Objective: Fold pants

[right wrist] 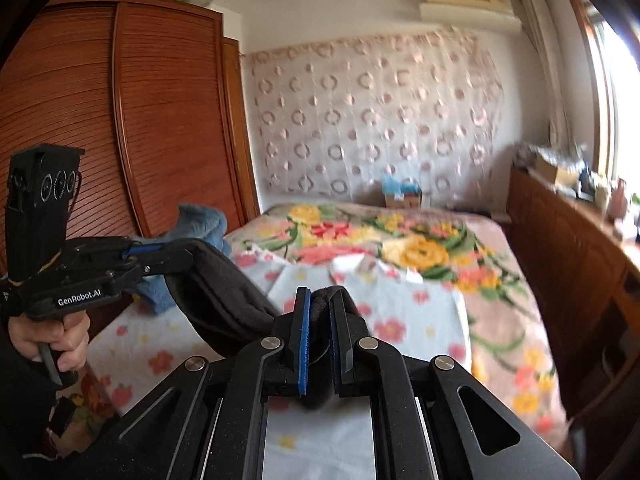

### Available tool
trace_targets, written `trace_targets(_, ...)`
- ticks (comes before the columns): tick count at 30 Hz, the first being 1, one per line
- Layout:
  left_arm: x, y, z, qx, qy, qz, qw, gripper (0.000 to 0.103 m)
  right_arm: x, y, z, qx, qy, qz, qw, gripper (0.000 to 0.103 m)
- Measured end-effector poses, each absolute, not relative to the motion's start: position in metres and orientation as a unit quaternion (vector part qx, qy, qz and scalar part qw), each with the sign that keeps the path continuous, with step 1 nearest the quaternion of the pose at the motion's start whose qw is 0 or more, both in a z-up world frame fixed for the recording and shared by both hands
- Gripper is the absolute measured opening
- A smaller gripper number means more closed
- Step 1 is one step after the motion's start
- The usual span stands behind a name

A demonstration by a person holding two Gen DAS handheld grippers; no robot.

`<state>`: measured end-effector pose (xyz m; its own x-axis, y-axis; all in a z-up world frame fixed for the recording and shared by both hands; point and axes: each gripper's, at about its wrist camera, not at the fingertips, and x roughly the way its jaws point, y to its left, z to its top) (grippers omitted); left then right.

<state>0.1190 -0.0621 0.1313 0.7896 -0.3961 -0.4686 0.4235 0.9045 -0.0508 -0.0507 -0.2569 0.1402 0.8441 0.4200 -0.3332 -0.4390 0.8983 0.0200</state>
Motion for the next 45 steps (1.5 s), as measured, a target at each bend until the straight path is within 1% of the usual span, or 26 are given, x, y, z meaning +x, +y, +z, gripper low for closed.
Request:
trace_targets(3, 0.143, -0.047, 0.139, 0.028, 0.232, -0.189, 0.954, 0.011, -0.028, -0.244, 0.155, -0.036, 0.166, 0.231, 0.958, 0.008)
trace_targets(8, 0.191, -0.023, 0.151, 0.024, 0.224, -0.144, 0.963, 0.011, 0.037, -0.22, 0.17, -0.045, 0.17, 0.219, 0.96, 0.008)
trace_targets(10, 0.195, -0.02, 0.155, 0.023, 0.22, -0.137, 0.966, 0.011, 0.061, -0.211, 0.173, -0.036, 0.171, 0.222, 0.959, 0.008)
trace_targets(13, 0.19, -0.015, 0.157, 0.036, 0.208, -0.128, 0.969, 0.011, 0.072, -0.196, 0.176, -0.043, 0.164, 0.221, 0.96, 0.008)
trace_targets(18, 0.174, -0.012, 0.122, 0.043, 0.239, -0.135, 0.961, 0.011, 0.069, -0.19, 0.146, -0.051, 0.185, 0.233, 0.953, 0.008)
trace_targets(24, 0.147, -0.012, 0.041, 0.063, 0.313, -0.144, 0.937, 0.011, 0.06, -0.187, 0.087, -0.056, 0.249, 0.259, 0.932, 0.008)
trace_targets(27, 0.128, -0.013, 0.017, 0.06, 0.329, -0.151, 0.93, 0.011, 0.054, -0.187, 0.063, -0.061, 0.274, 0.267, 0.922, 0.008)
trace_targets(37, 0.085, -0.011, -0.018, 0.021, 0.363, -0.158, 0.918, 0.011, 0.035, -0.201, 0.033, -0.042, 0.302, 0.286, 0.908, 0.008)
trace_targets(45, 0.061, -0.007, -0.032, 0.005, 0.373, -0.152, 0.915, 0.011, 0.028, -0.205, 0.03, -0.032, 0.31, 0.286, 0.906, 0.008)
